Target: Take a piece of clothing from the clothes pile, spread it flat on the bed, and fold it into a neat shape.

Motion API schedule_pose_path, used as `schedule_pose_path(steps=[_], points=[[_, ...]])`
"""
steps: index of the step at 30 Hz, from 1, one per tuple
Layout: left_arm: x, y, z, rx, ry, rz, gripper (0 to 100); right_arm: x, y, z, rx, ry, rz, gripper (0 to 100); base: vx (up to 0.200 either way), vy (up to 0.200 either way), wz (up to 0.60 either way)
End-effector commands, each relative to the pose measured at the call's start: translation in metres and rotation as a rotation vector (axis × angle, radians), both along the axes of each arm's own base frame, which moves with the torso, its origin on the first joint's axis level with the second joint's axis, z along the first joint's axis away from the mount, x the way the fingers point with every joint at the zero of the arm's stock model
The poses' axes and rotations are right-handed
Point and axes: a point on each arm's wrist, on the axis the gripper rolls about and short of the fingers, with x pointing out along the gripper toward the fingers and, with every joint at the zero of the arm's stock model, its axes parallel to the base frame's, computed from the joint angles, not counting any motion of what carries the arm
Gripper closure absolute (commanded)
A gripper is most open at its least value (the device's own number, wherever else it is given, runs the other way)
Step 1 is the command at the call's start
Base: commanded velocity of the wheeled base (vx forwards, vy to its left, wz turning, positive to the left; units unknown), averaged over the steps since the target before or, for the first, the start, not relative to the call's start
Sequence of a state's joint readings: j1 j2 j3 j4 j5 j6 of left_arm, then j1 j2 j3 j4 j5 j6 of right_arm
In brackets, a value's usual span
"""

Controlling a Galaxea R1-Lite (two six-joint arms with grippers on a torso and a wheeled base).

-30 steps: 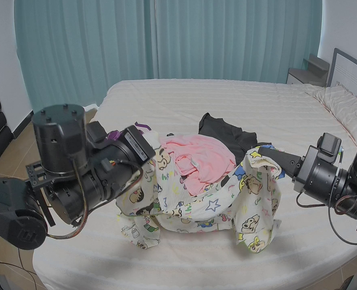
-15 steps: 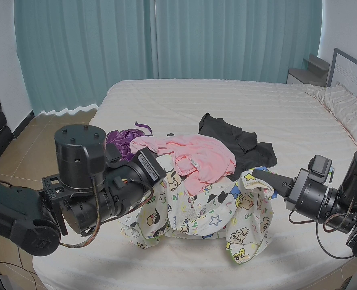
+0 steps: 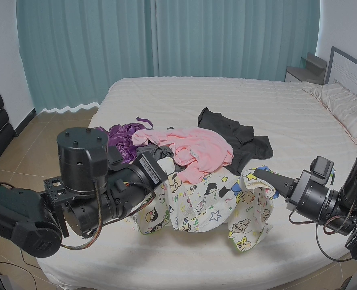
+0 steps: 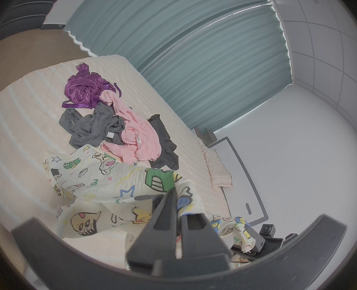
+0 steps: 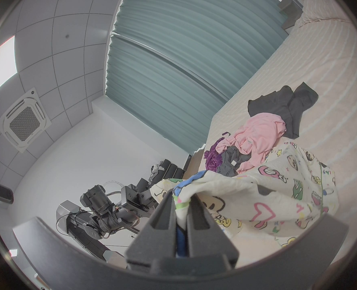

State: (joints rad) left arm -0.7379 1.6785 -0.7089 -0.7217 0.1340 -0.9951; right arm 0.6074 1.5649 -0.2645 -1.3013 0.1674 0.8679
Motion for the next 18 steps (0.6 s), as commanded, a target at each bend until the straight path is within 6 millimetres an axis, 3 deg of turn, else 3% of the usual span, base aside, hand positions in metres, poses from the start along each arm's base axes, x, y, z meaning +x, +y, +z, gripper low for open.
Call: schedule_pose_path(steps=[1,8,18], points=[[0.0025,-0.0004,0.0007,-0.004,-0.002,0.005,100,0.0016,0.0011,-0.0023,-0.005,0.009,0.000,100,0.000,0.000,0.00],[0.0031,-0.0005,0.0029,-0.037,0.010,0.009,100,0.0028,0.0011,-0.0029,-0.006,0.010,-0.005,100,0.000,0.000,0.00],[0.0041,-0.0007,0.0043,-0.054,-0.009,0.017,100,0.0075,-0.0033,0.0007,0.003,-0.004,-0.036,100,0.000,-0.200,0.00]])
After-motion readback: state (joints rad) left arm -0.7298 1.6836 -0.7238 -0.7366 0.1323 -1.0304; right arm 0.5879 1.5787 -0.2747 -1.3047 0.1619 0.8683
